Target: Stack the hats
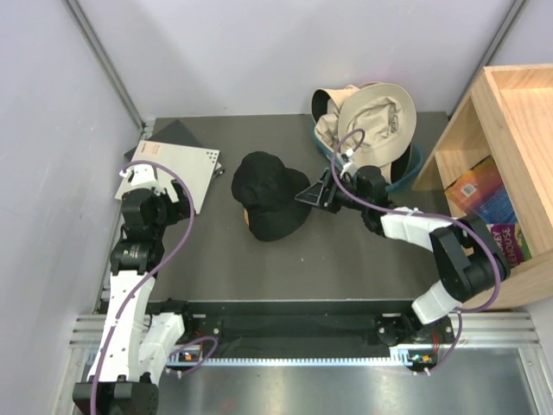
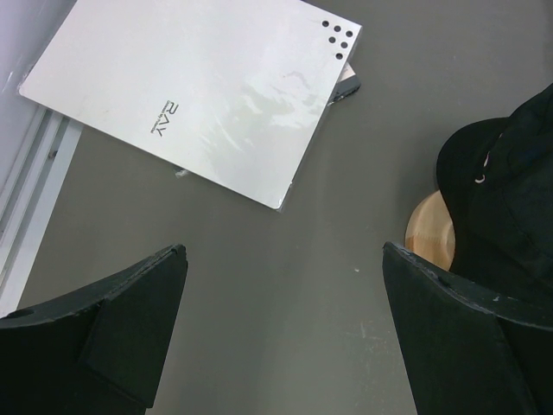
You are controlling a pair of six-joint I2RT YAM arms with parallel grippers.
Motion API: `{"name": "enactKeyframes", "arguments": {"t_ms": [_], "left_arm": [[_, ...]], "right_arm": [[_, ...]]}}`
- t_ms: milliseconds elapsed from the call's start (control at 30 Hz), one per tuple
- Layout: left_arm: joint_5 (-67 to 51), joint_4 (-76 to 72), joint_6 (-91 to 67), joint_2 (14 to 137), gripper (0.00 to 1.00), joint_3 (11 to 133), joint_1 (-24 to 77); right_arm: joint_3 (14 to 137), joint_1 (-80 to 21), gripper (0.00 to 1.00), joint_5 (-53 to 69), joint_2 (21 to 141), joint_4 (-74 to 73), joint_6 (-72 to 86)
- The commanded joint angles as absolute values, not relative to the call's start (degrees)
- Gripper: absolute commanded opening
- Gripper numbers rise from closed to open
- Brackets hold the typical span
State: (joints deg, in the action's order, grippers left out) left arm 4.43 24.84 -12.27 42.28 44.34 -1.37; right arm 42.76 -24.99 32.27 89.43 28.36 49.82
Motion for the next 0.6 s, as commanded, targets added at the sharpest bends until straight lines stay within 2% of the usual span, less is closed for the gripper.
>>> {"name": "enactKeyframes", "arguments": {"t_ms": [0,67,100,167,200,300,567], "left_arm": [[5.4,22.8,-12.2,41.8,0.99,44.0,-1.7],[5.4,22.8,-12.2,41.8,0.99,44.1,-1.6],[5.4,22.8,-12.2,41.9,0.99,44.1,-1.7],[5.6,22.9,-12.2,41.7,0.99,44.0,-1.6],[5.6,22.9,-12.1,41.7,0.99,44.0,-1.6],[5.6,22.9,-12.2,41.6,0.99,44.0,-1.7],[5.6,22.9,-12.2,41.2,0.99,44.0,-1.7]], "right_arm": [[42.4,-25.0,0.67,33.8,89.1,35.2,52.3],[41.8,-24.9,0.56,33.8,89.3,36.1,52.8],[41.6,-24.9,0.42,33.8,89.5,36.6,53.0],[41.6,-25.0,0.31,33.9,90.2,36.7,53.1],[41.5,-24.9,0.18,33.8,90.4,36.7,53.0],[41.2,-24.9,0.0,33.0,92.1,36.7,52.8],[39.8,-24.9,0.0,29.5,95.0,35.3,50.7]]}}
